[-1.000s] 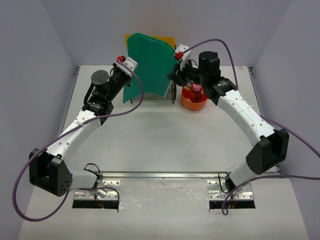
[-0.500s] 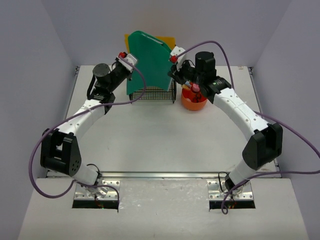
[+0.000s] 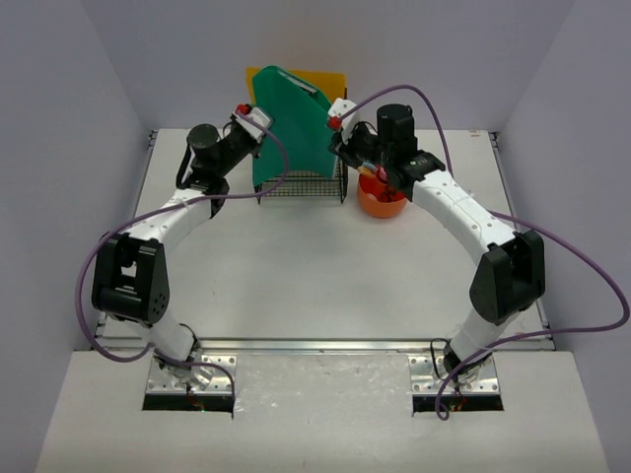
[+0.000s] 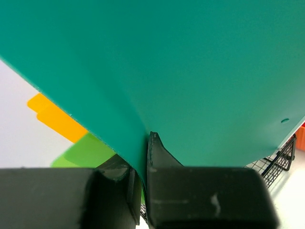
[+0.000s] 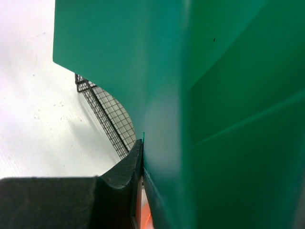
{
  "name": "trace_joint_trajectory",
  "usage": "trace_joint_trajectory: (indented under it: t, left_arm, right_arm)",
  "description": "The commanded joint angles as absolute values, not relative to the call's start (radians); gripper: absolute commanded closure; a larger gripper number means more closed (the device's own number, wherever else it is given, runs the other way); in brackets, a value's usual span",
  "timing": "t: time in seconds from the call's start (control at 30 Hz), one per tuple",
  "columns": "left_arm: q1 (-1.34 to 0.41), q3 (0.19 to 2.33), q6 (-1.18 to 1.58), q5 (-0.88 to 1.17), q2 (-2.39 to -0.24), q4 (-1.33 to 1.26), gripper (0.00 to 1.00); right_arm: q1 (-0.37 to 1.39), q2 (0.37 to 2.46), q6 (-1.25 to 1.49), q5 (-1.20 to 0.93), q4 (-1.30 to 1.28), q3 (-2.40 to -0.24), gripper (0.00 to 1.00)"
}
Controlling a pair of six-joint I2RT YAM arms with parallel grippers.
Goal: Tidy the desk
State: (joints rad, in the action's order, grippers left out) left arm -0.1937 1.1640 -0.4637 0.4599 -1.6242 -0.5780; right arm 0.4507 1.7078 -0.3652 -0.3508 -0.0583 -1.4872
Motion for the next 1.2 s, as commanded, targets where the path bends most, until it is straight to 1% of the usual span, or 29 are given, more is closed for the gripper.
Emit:
trace_joint_trajectory:
  t: [0.0,0.37,0.63,0.87,1.0,1.17]
  left_arm:
    - [-0.235,1.189,-0.546,0.61,-1.674,-0.545,1.0]
    - [-0.235,1.197,-0.604,0.616,-1.736,-0.546,1.0]
    - [-0.235,1.221,-0.625,0.609,-1.759,-0.565,1.0]
    - [-0.233,1.257,-0.65,0.6,-1.791,-0.558,0.85]
    - [-0.232,1.252,-0.638,0.606,-1.798,-0.534,0.73]
    - [-0.227,1.237,-0.618,0.603,-1.782,-0.5,0.66]
  right_arm:
    - [0.502,1.691,-0.476,-0.475,0.086,-1.536,1.0]
    - [0.495,1.68,-0.537,-0.474,0.103,-1.466,1.0]
    - [0.495,1.702,-0.536,-0.465,0.127,-1.471,1.0]
    - [0.494,1.717,-0.548,-0.455,0.127,-1.485,1.0]
    - [0.489,1.721,-0.551,-0.448,0.13,-1.476,1.0]
    - [0.476,1.727,-0.519,-0.457,0.129,-1.462,1.0]
